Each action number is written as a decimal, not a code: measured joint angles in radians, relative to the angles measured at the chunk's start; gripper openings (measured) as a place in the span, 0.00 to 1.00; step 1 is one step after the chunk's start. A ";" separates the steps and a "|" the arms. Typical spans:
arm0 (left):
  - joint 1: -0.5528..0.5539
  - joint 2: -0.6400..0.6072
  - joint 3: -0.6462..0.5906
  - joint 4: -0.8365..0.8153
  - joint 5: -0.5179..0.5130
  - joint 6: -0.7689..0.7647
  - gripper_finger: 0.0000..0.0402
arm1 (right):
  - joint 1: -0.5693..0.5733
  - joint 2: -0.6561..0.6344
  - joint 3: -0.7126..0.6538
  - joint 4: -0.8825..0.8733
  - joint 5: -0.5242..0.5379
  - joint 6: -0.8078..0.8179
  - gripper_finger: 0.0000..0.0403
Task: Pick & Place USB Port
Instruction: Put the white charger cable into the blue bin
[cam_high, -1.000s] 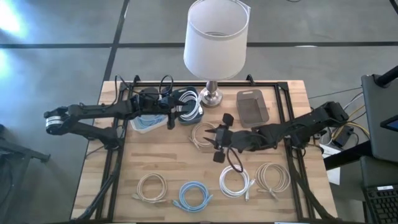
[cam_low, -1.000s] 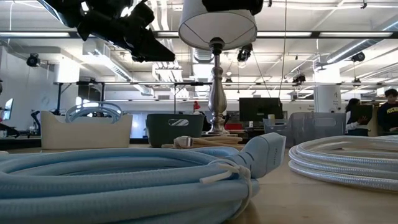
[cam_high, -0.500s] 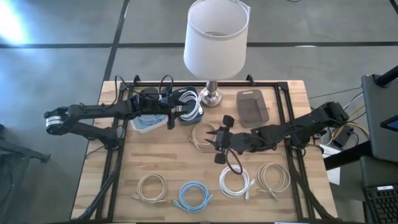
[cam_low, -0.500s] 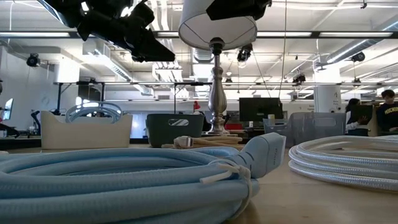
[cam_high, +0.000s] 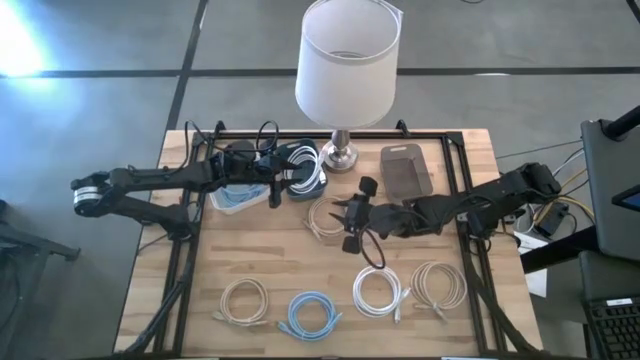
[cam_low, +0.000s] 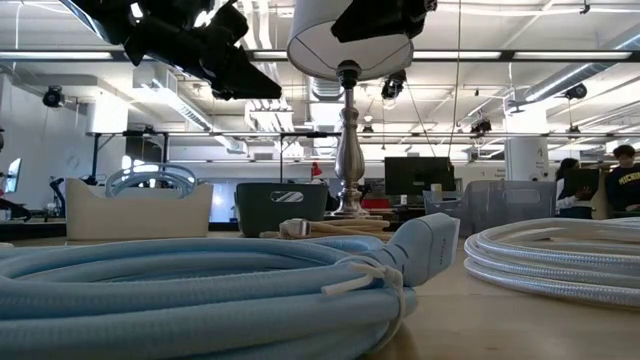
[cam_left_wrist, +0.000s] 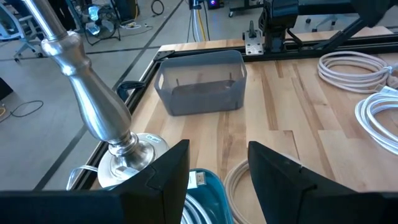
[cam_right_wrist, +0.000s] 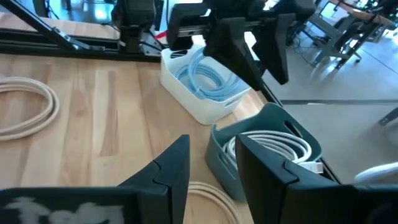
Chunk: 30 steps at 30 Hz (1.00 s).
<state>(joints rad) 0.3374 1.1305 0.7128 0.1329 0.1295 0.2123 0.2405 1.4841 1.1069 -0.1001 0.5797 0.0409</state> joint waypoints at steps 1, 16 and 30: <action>0.000 0.000 0.000 0.000 0.000 0.000 0.42 | -0.003 -0.001 0.000 0.000 0.000 -0.003 0.30; 0.000 0.000 0.000 0.000 0.000 0.000 0.42 | -0.065 -0.006 0.017 0.000 -0.001 -0.021 0.28; 0.000 0.000 0.000 0.000 0.000 0.000 0.42 | -0.085 -0.273 0.013 -0.134 -0.001 -0.017 0.31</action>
<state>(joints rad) 0.3374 1.1305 0.7128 0.1333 0.1295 0.2127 0.1555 1.2112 1.1199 -0.2336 0.5785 0.0235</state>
